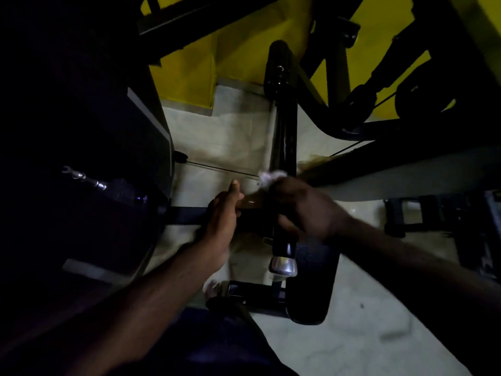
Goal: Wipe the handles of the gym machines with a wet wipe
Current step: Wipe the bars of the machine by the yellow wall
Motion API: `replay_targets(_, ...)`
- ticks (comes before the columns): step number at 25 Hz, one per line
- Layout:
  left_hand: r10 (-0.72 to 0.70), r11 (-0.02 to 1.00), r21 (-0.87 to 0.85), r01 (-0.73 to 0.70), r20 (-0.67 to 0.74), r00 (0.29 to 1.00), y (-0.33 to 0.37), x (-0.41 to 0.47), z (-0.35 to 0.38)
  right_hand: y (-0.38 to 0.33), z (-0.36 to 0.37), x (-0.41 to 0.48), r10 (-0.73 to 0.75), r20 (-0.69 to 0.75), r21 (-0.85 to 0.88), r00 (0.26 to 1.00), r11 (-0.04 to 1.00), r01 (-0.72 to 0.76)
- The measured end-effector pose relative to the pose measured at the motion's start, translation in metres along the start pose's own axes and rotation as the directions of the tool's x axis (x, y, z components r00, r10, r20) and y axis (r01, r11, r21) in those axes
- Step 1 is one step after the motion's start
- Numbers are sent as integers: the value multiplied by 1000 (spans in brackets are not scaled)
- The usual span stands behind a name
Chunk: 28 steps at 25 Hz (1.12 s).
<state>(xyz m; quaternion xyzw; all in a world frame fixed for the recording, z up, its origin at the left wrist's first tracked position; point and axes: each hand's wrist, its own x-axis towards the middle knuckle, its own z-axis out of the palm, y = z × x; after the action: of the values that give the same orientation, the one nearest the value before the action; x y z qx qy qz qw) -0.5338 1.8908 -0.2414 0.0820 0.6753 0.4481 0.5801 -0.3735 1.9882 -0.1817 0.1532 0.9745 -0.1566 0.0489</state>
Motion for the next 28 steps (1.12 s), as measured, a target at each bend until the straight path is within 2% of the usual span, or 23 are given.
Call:
replay_targets(1, -12, 1000, -16, 12, 12, 1000, -4, -4, -1, -26, 6, -17, -14, 28, 69, 1000, 998, 12)
replay_targets(3, -5, 1000, -26, 5, 30, 1000, -11, -12, -1, -62, 15, -50, -132, 71, 145, 989, 982, 121)
replay_targets(5, 22, 999, -31, -21, 32, 999, -15, -18, 0, -45, 10, -44, -198, 90, 108, 976, 976, 189)
replay_targets(7, 45, 999, -21, -44, 33, 998, -17, -21, 1, -11, 2, -16, -203, 100, -50, 974, 977, 209)
replay_targets(10, 73, 997, 10, -74, 32, 997, -16, -21, 0, 10, 2, -6, -148, 93, -141, 985, 977, 160)
replay_targets(12, 111, 994, 15, -111, 25, 994, -10, -18, 0, -3, 12, -21, -146, 86, -178, 986, 971, 159)
replay_targets(15, 145, 988, 48, -145, -10, 989, -1, -6, 2, 14, -2, -8, -304, 189, -161, 934, 928, 335)
replay_targets(16, 154, 987, 58, -152, -19, 988, 1, 0, 2, 28, -11, 8, -277, 207, -162, 938, 936, 312)
replay_targets(20, 168, 984, 70, -165, -38, 985, 13, 24, 5, 81, -34, 46, -12, 114, -266, 993, 963, 42)
replay_targets(22, 174, 980, 101, -169, -38, 984, 26, 37, 9, 63, -21, 28, -11, 124, -218, 992, 975, 38)
replay_targets(24, 224, 965, 149, -217, -27, 974, 41, 50, 13, 45, -11, 6, -125, 160, -150, 979, 977, 149)
replay_targets(26, 323, 906, 278, -319, 31, 946, 59, 65, 20, 73, -15, 17, -198, 179, -228, 964, 944, 237)
replay_targets(27, 378, 859, 346, -378, 70, 923, 68, 73, 24, 96, -20, 31, -122, 153, -288, 981, 944, 163)
replay_targets(28, 428, 808, 401, -432, 104, 898, 78, 82, 30, 123, -25, 48, 7, 102, -330, 995, 943, 27)
